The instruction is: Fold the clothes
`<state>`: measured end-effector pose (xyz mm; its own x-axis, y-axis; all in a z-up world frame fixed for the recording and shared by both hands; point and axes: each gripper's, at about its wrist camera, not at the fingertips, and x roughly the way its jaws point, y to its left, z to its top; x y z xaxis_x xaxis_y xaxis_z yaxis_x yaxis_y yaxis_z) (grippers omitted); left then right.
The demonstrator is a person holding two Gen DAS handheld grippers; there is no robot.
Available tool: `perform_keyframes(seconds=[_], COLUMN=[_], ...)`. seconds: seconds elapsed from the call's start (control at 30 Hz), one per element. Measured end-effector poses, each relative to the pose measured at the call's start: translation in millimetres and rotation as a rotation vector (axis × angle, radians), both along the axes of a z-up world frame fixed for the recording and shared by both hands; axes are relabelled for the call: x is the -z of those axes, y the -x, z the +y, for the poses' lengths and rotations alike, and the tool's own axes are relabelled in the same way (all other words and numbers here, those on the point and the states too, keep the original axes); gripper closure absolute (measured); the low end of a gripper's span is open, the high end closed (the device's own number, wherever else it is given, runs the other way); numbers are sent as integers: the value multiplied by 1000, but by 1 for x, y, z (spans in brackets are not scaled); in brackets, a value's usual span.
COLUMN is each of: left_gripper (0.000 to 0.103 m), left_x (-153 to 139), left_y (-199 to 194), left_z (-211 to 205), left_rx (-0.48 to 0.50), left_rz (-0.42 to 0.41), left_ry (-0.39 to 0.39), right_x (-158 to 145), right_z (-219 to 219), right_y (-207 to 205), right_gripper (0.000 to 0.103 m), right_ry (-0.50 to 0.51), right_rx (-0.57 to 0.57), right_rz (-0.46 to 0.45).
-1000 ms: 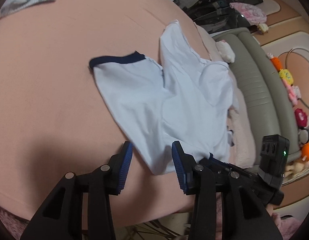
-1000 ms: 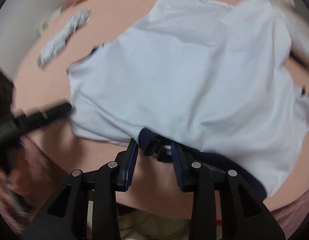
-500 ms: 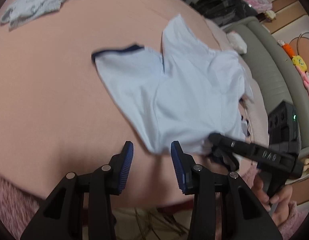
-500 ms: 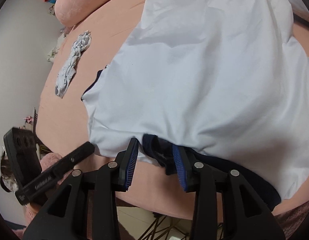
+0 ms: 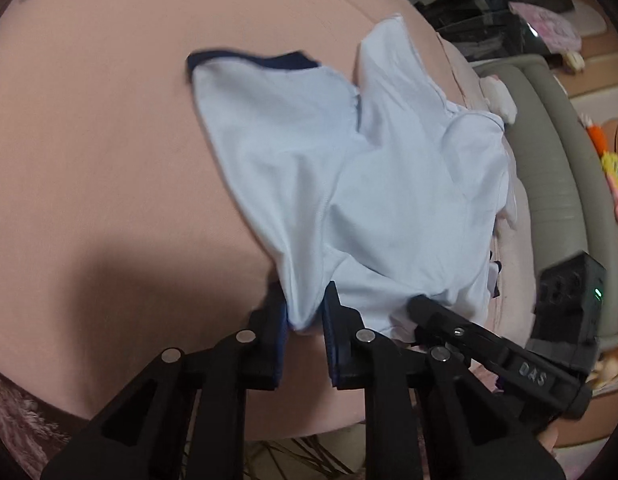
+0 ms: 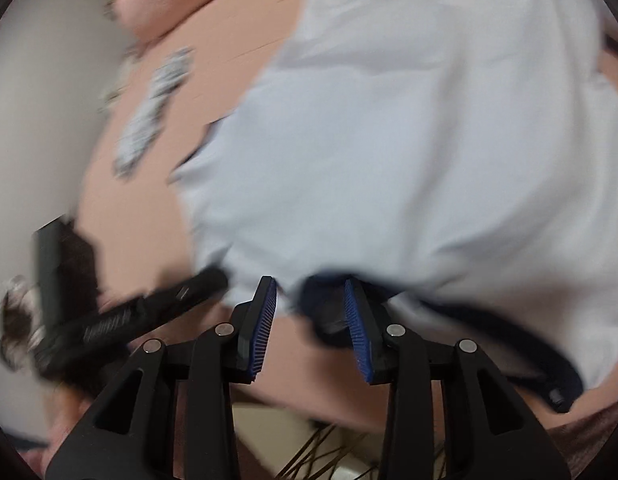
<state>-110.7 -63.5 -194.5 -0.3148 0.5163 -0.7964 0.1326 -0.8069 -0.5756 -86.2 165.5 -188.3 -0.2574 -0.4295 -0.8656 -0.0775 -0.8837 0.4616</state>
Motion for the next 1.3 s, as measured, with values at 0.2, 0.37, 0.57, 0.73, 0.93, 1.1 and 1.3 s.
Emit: perform_keyframes(seconds=[0.2, 0.37, 0.57, 0.73, 0.93, 1.1, 1.3], left_gripper=[95, 95, 93, 92, 93, 93, 72], left_x=[-18, -21, -17, -14, -4, -11, -30], left_y=[-11, -22, -29, -19, 0, -12, 1], left_z=[-1, -8, -30, -32, -4, -13, -34], left_rx=[37, 134, 92, 37, 122, 217, 113], left_rz=[30, 5, 24, 50, -10, -71, 33], left_ry=[101, 249, 47, -60, 98, 201, 183], right_x=[-2, -8, -15, -10, 2, 4, -33], right_z=[3, -1, -6, -26, -57, -64, -73], right_y=[-11, -18, -27, -22, -11, -23, -19], right_gripper=[76, 89, 73, 63, 65, 66, 65], right_ry=[109, 100, 89, 6, -127, -209, -192], right_rx=[-25, -31, -38, -97, -195, -272, -312], right_rz=[-18, -10, 0, -2, -9, -57, 59])
